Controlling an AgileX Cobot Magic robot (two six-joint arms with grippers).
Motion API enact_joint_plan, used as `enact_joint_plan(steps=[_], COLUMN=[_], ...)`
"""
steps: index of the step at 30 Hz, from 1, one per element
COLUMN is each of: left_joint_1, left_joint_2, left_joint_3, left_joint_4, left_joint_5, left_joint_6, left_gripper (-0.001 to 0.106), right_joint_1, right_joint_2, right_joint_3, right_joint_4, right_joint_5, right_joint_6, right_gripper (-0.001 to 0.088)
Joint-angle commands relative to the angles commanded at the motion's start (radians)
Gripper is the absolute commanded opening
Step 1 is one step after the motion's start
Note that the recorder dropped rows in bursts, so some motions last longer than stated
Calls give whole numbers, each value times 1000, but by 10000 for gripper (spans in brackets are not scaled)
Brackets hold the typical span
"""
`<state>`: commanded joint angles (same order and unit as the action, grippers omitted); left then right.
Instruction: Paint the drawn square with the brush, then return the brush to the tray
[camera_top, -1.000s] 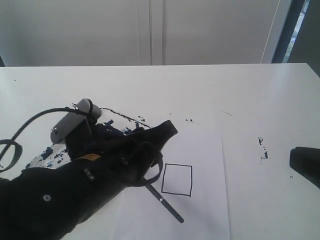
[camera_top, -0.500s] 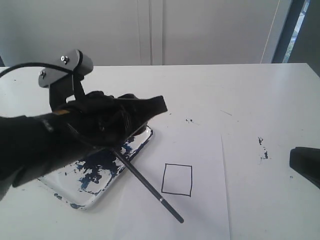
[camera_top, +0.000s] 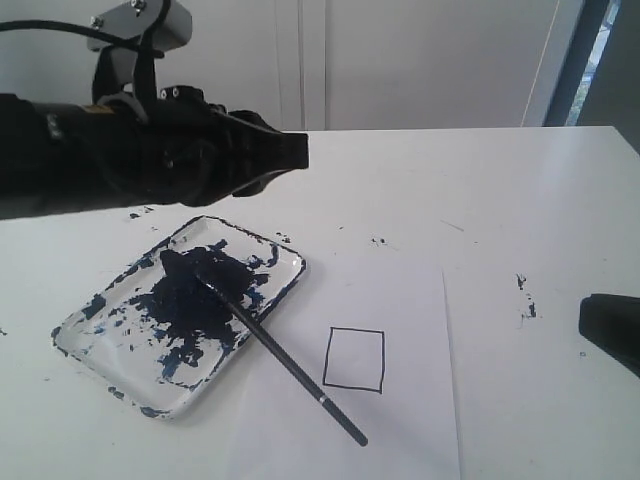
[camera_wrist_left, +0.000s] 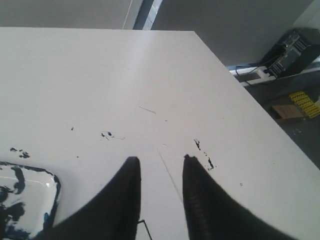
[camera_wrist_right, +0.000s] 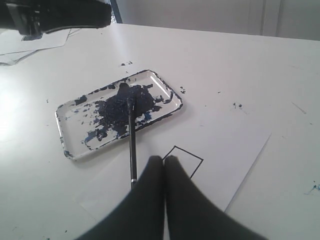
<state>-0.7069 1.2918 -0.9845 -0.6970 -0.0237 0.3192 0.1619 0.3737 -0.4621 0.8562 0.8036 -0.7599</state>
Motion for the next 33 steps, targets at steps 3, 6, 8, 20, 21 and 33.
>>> enact_joint_plan(steps=[3,6,8,20,21,33], left_joint_1=[63,133,174,367,386,687], left_joint_2=[0,0,2,13,13,17], left_joint_3=[-44,-73,-88,-112,-112,-108], left_joint_4=[57,63,67,70,70,-72], left_joint_5=[67,85,98,174,188,430], left_joint_6=[0,0,4,186,207,308], left_gripper=[117,48,26,22,22,0], right_joint_1=[0,0,0,0,0,0], right_joint_2=[0,0,0,0,0,0], right_joint_3=[0,0,0,0,0,0], right_joint_4=[0,0,0,-2,-2,-2], right_joint_5=[2,2,2,2,2,2], right_joint_6=[0,0,0,-2,-2,-2], right_gripper=[0,0,0,0,0,0])
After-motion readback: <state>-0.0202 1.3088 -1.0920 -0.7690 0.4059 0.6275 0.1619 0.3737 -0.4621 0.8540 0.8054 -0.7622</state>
